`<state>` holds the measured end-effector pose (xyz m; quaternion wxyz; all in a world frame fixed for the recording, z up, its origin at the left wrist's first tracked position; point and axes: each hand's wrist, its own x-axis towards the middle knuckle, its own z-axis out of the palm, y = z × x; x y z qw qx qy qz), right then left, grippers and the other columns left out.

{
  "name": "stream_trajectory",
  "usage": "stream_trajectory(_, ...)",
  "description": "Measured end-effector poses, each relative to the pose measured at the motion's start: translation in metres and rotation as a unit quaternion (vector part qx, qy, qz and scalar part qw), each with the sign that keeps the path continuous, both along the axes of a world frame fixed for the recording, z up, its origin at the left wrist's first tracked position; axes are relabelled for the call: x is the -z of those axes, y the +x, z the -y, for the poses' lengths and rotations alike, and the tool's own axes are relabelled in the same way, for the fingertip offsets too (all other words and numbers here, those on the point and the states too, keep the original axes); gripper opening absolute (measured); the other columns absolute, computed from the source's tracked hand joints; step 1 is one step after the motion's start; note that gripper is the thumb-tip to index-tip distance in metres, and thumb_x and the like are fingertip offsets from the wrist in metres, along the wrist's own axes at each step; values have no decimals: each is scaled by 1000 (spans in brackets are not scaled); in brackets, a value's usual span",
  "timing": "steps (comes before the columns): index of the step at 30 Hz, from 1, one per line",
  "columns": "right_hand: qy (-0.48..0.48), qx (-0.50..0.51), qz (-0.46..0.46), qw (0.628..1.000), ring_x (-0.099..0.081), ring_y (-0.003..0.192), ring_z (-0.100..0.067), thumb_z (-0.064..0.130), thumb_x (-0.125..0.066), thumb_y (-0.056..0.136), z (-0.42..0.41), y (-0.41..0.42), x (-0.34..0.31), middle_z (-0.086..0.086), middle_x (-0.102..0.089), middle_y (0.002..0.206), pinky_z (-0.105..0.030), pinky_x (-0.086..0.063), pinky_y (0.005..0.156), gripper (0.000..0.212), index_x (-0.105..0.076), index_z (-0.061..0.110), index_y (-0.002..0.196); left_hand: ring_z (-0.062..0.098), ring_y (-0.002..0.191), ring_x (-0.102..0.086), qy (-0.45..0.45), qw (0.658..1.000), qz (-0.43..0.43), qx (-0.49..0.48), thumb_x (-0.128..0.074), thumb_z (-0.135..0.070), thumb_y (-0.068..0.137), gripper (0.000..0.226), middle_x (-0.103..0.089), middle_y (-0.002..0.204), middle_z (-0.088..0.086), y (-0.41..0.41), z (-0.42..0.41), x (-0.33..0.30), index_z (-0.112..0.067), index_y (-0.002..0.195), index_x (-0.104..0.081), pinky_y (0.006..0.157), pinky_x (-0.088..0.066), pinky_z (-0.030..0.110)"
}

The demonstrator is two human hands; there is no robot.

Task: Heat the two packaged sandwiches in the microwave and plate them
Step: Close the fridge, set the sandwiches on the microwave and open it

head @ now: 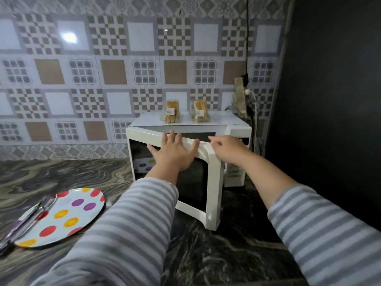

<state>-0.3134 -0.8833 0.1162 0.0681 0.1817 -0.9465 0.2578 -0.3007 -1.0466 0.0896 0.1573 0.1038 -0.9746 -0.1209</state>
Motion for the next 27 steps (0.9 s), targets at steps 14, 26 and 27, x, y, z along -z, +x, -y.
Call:
stream_trajectory(14, 75, -33, 77, 994, 17, 147, -24, 71, -9, 90, 115, 141, 19, 0, 1, 162, -58, 15, 112, 64, -21, 46, 148, 15, 147, 15, -25, 990, 116, 81, -11, -54, 98, 60, 4, 161, -11, 128, 117, -22, -31, 154, -6, 112, 14, 62)
stream_trajectory(26, 98, -98, 58, 989, 18, 146, -25, 75, -17, 87, 183, 175, 7, -2, 2, 162, -58, 14, 112, 74, -32, 34, 147, 20, 147, 14, 73, 987, 125, 63, -25, -30, 103, 47, -3, 159, -14, 150, 187, -29, -35, 150, -23, 108, 19, 65)
stream_trajectory(27, 95, -101, 51, 989, 16, 147, -25, 74, -16, 88, 185, 174, 7, -2, 0, 162, -59, 14, 112, 72, -34, 37, 146, 21, 147, 14, 72, 988, 124, 61, -28, -25, 102, 48, -5, 159, -13, 149, 188, -29, -32, 149, -28, 109, 18, 65)
